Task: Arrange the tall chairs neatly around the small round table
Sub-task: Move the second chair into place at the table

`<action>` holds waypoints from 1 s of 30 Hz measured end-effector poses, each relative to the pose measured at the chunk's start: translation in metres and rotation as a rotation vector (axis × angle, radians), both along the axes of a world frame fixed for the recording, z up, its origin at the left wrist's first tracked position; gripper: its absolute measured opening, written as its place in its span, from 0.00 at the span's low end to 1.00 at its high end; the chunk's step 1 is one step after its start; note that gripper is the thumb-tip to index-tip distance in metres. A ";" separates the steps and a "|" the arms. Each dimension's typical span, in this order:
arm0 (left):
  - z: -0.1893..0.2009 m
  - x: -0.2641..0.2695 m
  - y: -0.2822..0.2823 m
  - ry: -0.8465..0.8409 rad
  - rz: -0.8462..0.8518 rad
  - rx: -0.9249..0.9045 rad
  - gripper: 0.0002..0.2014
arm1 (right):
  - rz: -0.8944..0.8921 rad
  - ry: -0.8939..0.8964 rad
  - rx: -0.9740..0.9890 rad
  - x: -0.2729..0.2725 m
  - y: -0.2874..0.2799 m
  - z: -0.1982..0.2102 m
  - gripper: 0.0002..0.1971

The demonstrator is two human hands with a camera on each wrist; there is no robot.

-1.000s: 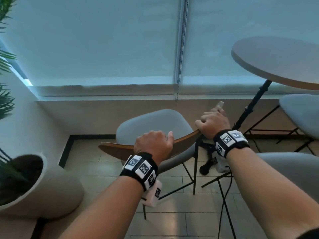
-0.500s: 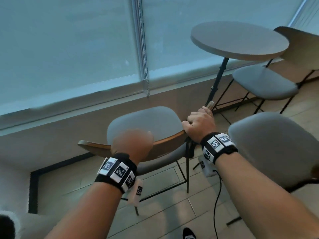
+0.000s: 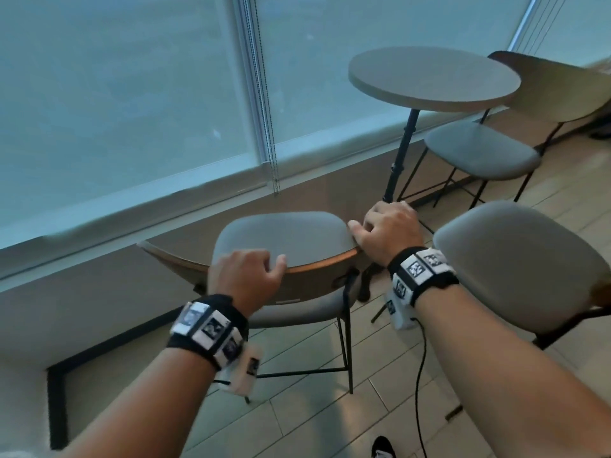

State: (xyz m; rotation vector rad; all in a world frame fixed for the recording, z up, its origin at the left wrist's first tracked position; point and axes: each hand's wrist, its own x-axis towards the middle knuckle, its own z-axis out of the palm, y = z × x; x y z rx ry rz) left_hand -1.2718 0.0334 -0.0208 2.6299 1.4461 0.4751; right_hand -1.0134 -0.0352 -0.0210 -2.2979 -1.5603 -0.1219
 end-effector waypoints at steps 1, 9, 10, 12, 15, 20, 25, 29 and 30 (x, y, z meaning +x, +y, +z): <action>-0.002 0.008 -0.009 -0.012 -0.002 0.012 0.26 | -0.020 0.037 -0.054 0.007 0.002 0.001 0.25; -0.006 -0.018 0.016 -0.008 -0.070 0.118 0.27 | -0.002 0.144 -0.030 -0.028 -0.040 -0.010 0.23; -0.010 -0.024 0.027 -0.026 -0.101 0.119 0.27 | 0.001 0.136 -0.036 -0.037 -0.042 -0.012 0.24; -0.012 -0.029 0.051 -0.057 -0.125 0.127 0.25 | 0.004 0.123 -0.027 -0.052 -0.040 -0.015 0.26; -0.006 -0.023 0.069 -0.118 -0.075 0.098 0.21 | 0.024 0.147 0.003 -0.059 -0.028 -0.015 0.29; -0.014 0.012 0.035 -0.069 0.049 -0.007 0.21 | 0.025 0.187 -0.017 -0.035 -0.012 -0.012 0.31; -0.017 0.020 0.033 -0.168 0.102 -0.027 0.20 | 0.006 0.321 -0.065 -0.038 -0.015 -0.015 0.33; -0.016 -0.004 0.058 -0.251 0.014 0.006 0.17 | 0.008 0.345 -0.056 -0.074 -0.014 -0.016 0.33; -0.015 -0.010 0.069 -0.251 -0.009 -0.004 0.17 | 0.014 0.362 -0.056 -0.082 -0.009 -0.016 0.33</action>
